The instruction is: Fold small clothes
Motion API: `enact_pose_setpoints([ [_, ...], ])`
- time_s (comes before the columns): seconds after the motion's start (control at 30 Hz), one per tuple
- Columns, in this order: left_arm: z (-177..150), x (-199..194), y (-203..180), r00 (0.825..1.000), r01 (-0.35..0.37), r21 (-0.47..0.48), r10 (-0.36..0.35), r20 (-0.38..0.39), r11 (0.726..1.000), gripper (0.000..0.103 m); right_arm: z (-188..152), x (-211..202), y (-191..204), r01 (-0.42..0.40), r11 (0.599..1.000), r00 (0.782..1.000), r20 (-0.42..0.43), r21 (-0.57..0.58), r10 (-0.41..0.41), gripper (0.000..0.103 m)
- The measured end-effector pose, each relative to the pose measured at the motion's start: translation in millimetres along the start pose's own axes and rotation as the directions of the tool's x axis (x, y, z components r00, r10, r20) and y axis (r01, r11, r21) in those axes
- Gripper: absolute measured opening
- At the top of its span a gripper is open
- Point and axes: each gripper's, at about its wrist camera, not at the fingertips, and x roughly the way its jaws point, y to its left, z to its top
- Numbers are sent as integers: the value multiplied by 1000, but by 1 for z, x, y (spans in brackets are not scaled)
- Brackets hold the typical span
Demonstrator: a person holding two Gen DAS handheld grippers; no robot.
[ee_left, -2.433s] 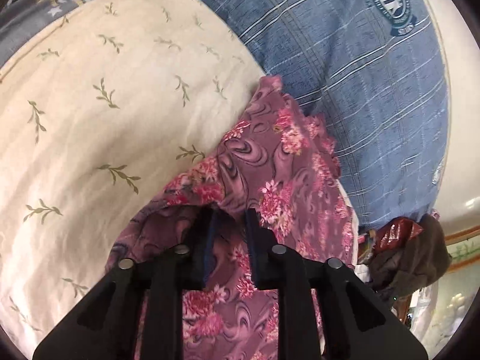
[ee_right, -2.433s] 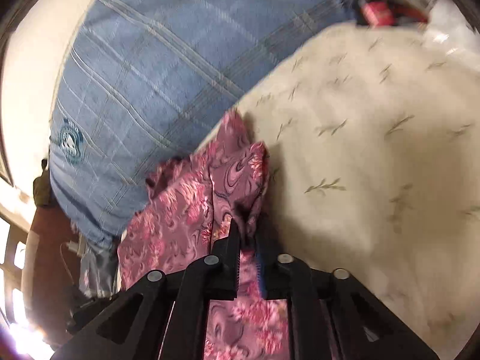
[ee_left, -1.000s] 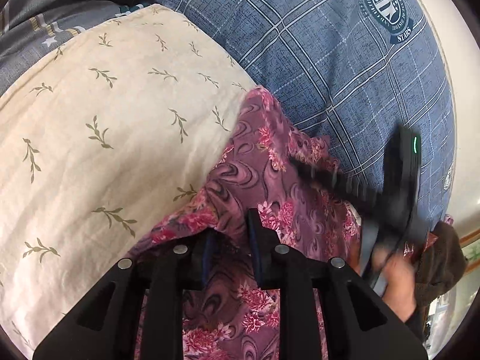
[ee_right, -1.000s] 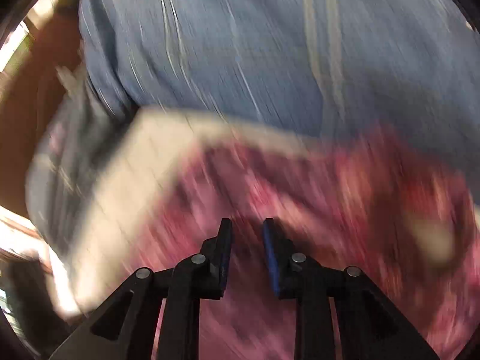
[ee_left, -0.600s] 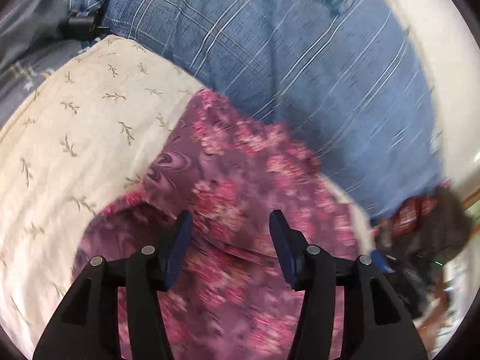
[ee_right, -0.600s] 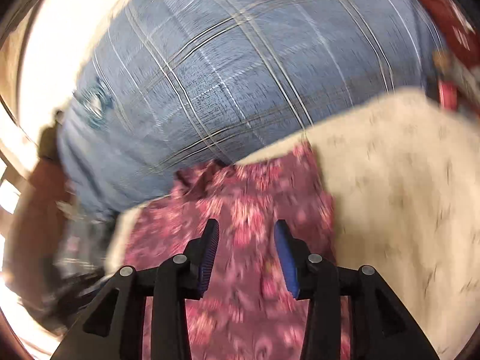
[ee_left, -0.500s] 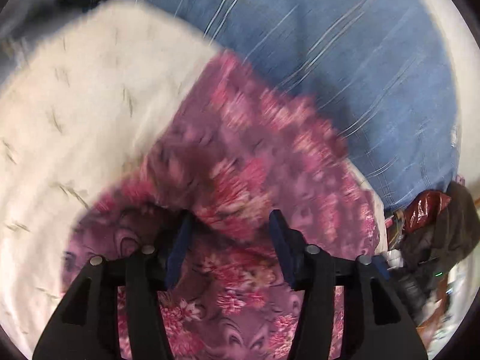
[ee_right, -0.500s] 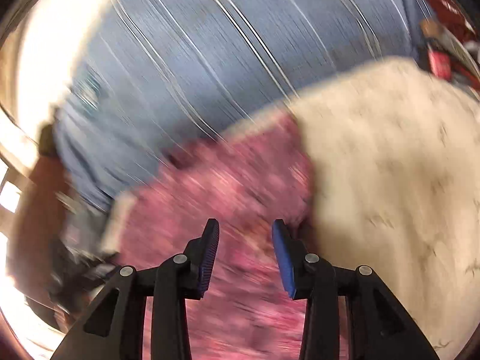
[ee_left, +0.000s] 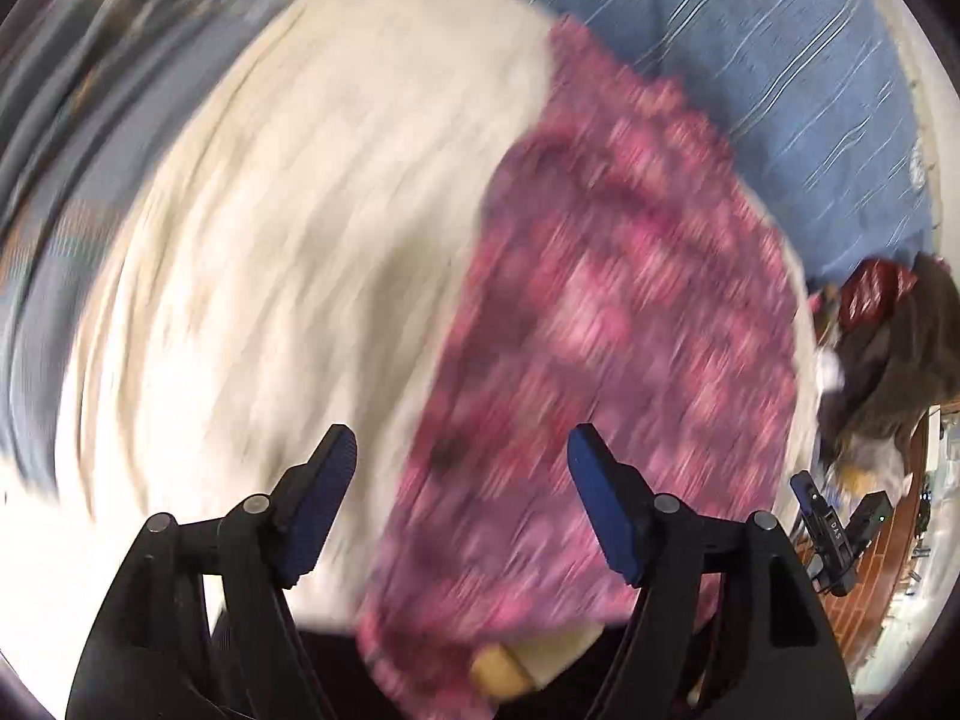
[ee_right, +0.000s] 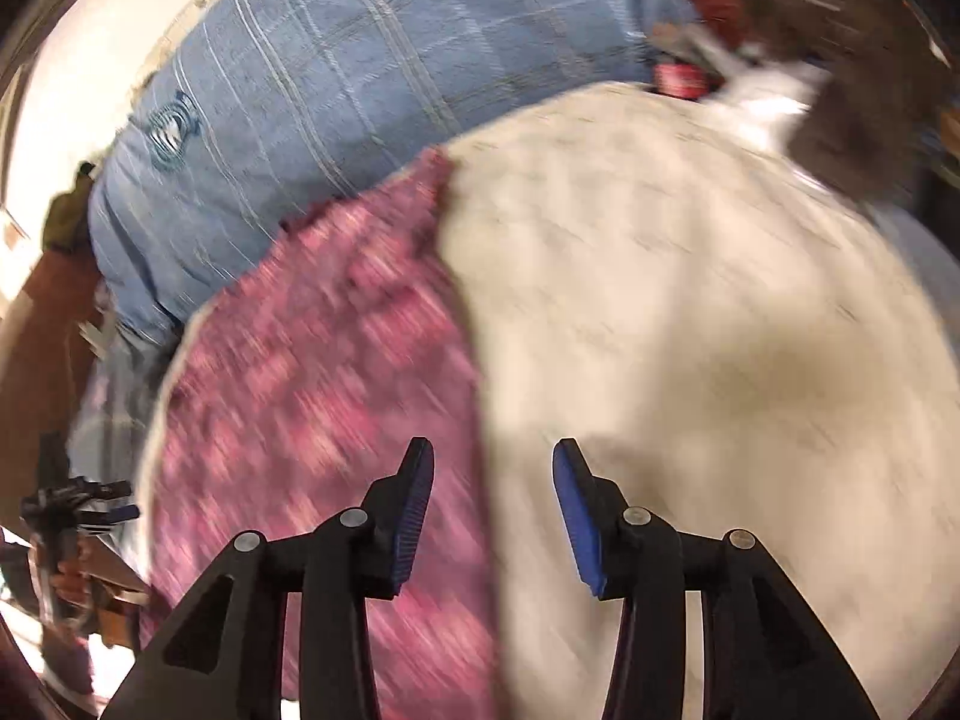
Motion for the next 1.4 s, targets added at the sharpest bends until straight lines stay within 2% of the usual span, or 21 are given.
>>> enact_pose_setpoints([
  [0.13, -45, 17, 24, 992, 35, -52, -41, -121, 998, 72, -47, -15, -23, -59, 996, 994, -90, 74, 65, 48],
  [0.2, -60, 18, 26, 990, 48, -54, -55, -131, 997, 72, -67, -15, -23, -104, 992, 984, -135, 71, 113, 48],
  [0.33, -78, 19, 25, 982, 61, -45, -68, -174, 997, 73, -91, -11, -5, -191, 981, 962, -203, -18, 184, 48],
  [0.37, -83, 21, 24, 980, 52, -41, -59, -192, 998, 73, -96, -6, 1, -212, 976, 953, -232, -44, 196, 48],
  [0.4, -87, 19, 19, 985, 19, 3, -18, -171, 1000, 74, -100, -3, 7, -218, 973, 947, -256, -70, 194, 48],
  [0.47, -92, 23, 11, 985, 22, 27, -17, -172, 999, 85, -107, 2, 16, -214, 967, 942, -292, -136, 167, 48],
  [0.53, -97, 24, 5, 987, 6, 64, 5, -161, 998, 87, -109, 5, 18, -227, 962, 934, -314, -152, 171, 48],
  [0.57, -100, 26, 2, 987, -8, 88, 21, -156, 996, 83, -109, 6, 17, -220, 963, 934, -320, -159, 160, 45],
  [0.6, -102, 27, 0, 988, 0, 103, 16, -153, 995, 73, -111, 6, 17, -206, 963, 936, -324, -176, 141, 34],
  [0.63, -105, 28, -3, 986, 25, 119, -5, -169, 993, 41, -112, 6, 17, -178, 962, 941, -323, -207, 104, 10],
  [0.67, -107, 31, -3, 979, 44, 122, -19, -201, 992, 13, -115, 5, 16, -137, 961, 945, -323, -241, 54, 4],
  [0.7, -109, 35, -4, 974, 53, 118, -25, -224, 992, 5, -118, 1, 13, -130, 960, 945, -323, -249, 44, 4],
  [0.77, -112, 34, -2, 974, 57, 119, -30, -223, 991, 5, -116, -11, 10, -165, 962, 949, -302, -219, 95, 4],
  [0.83, -110, 24, -1, 969, 148, 91, -126, -213, 985, 5, -110, -26, 10, -217, 959, 949, -268, -181, 165, 3],
  [0.9, -101, 7, 1, 945, 281, 45, -269, -188, 959, 5, -98, -42, 13, -295, 948, 940, -212, -118, 266, 3],
  [0.93, -97, 0, 0, 935, 321, 39, -310, -170, 946, 5, -89, -51, 14, -342, 936, 930, -172, -88, 324, 3],
  [1.0, -83, -24, -6, 915, 398, 55, -392, -100, 916, 5, -74, -61, 18, -398, 916, 913, -117, -54, 390, 3],
  [1.2, -30, -63, -21, 880, 463, 86, -469, 74, 882, 5, -11, -65, 21, -519, 853, 854, 77, 57, 515, 4],
  [1.27, -8, -65, -24, 874, 463, 82, -470, 124, 883, 5, 11, -61, 24, -528, 846, 846, 129, 78, 517, 4],
  [1.4, 53, -59, -25, 860, 472, 41, -470, 199, 881, 5, 58, -39, 25, -524, 843, 846, 192, 122, 497, 4],
])
